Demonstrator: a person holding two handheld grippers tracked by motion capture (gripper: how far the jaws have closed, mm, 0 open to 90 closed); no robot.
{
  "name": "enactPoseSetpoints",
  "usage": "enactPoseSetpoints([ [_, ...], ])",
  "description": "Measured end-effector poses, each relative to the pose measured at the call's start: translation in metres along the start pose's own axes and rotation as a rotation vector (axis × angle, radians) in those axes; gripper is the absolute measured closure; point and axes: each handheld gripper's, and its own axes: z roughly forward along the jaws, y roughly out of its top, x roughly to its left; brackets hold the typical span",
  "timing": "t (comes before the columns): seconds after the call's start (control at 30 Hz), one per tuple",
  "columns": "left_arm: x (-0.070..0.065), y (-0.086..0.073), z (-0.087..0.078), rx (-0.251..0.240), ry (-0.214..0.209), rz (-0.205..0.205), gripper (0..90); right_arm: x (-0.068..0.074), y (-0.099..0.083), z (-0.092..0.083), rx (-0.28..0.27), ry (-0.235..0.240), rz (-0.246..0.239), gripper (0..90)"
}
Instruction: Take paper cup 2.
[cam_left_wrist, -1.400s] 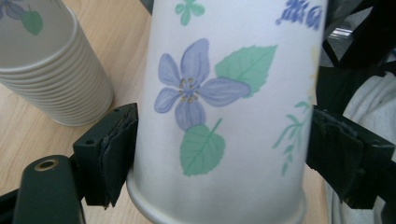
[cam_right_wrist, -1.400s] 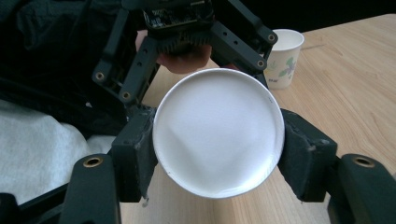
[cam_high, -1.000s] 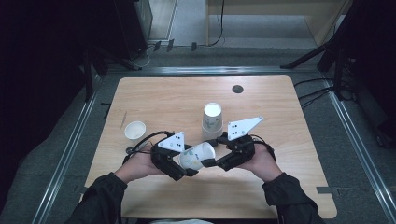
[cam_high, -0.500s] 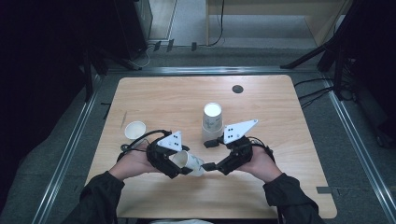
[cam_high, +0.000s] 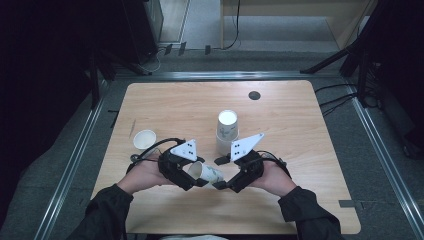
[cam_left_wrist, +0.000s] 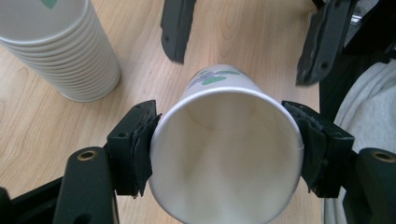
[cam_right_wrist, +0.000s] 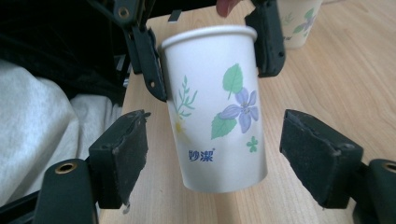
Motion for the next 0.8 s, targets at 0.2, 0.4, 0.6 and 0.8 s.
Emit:
enactPoseSetpoints([
  [0.2,-0.004,0.005,0.0,-0.003,-0.016,-0.001,30.2,0.0,-0.001,0.01,0.03,0.006,-0.016,24.4],
  [0.4,-0.009,0.008,0.003,0.003,-0.021,0.013,30.1,0.002,-0.001,0.018,0.055,0.012,-0.035,26.8],
  [0.6,-0.009,0.008,0.003,-0.002,-0.021,0.011,29.7,0.004,-0.001,0.018,0.066,0.016,-0.052,33.5],
  [0.8,-0.004,0.004,0.005,-0.029,-0.023,0.018,20.9,0.005,0.0,0.018,0.072,0.004,-0.06,32.8],
])
